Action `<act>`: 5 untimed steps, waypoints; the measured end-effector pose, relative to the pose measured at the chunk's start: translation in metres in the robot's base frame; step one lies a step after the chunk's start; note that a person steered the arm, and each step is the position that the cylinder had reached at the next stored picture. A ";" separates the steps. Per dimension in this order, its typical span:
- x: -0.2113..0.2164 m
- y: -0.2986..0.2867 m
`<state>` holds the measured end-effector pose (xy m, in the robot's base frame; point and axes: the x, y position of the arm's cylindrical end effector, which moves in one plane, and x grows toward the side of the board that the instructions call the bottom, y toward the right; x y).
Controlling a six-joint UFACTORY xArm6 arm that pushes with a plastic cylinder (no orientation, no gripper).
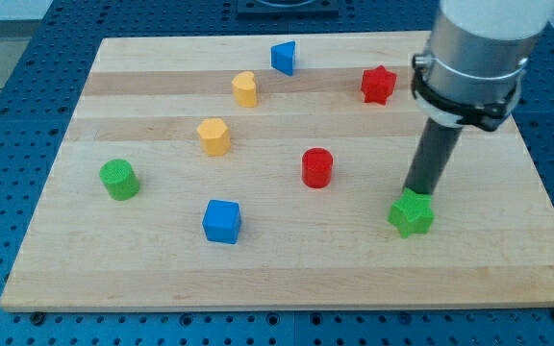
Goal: Move the green star right to the blue cube
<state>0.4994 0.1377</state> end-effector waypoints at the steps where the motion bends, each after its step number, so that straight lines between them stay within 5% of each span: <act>1: 0.011 -0.009; 5: -0.045 -0.182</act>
